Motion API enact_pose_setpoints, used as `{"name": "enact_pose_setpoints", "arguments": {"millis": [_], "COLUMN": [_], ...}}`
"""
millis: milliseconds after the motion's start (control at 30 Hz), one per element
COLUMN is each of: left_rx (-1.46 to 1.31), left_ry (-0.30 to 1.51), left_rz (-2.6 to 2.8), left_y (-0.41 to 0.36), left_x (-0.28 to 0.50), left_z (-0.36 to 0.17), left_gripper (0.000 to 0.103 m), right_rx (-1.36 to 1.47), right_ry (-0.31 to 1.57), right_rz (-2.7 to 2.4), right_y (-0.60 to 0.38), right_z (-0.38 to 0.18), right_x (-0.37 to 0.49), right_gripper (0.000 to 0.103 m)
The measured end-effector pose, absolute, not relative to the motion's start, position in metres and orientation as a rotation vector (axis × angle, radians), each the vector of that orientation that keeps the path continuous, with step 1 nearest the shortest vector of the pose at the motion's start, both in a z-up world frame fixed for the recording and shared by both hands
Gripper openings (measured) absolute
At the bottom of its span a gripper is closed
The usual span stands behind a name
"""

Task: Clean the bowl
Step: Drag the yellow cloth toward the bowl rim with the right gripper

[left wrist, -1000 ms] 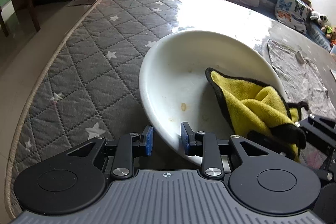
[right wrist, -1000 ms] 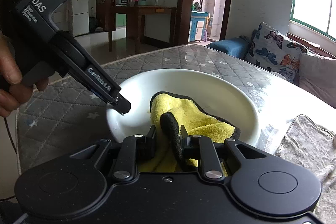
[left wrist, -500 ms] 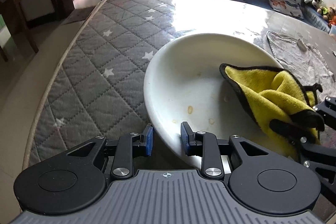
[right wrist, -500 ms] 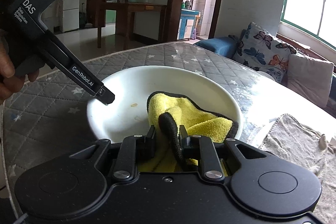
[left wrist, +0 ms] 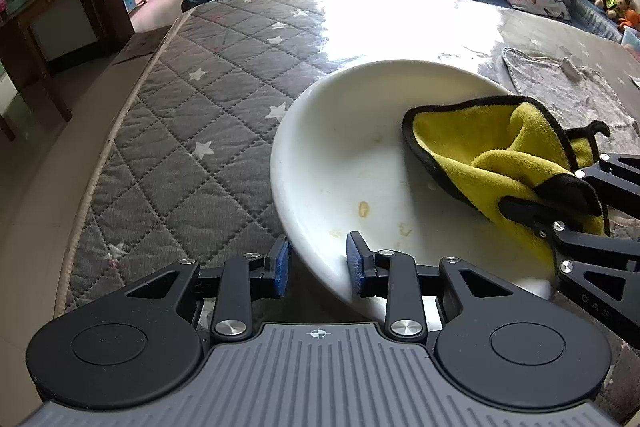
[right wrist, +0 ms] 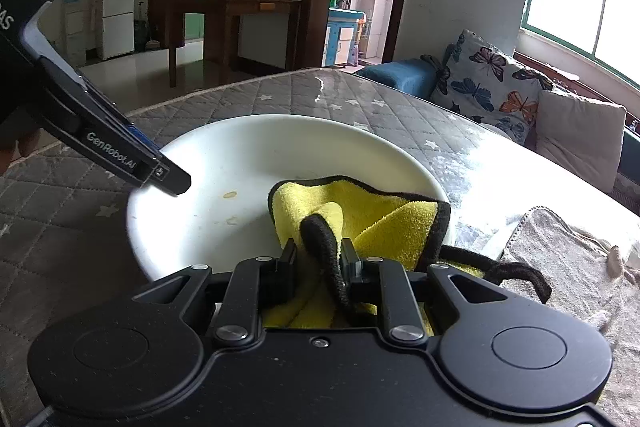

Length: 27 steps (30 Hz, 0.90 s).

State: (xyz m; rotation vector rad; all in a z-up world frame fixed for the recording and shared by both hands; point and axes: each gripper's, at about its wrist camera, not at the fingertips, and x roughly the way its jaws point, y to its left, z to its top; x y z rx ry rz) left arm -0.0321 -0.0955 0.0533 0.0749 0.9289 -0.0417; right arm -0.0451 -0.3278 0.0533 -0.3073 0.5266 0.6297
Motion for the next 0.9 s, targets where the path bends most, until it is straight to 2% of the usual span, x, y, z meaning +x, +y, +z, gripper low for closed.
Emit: {"name": "enact_pose_setpoints", "arguments": {"millis": [900], "left_rx": [0.095], "left_ry": [0.926], "left_rz": [-0.052], "left_y": [-0.087], "left_x": [0.000], "left_z": [0.047], "left_gripper": [0.032], "right_rx": [-0.348], "right_ry": [0.548], "right_rz": [0.629], "right_y": [-0.308], "right_z": [0.049], "right_x": [-0.019], "right_gripper": [0.022]}}
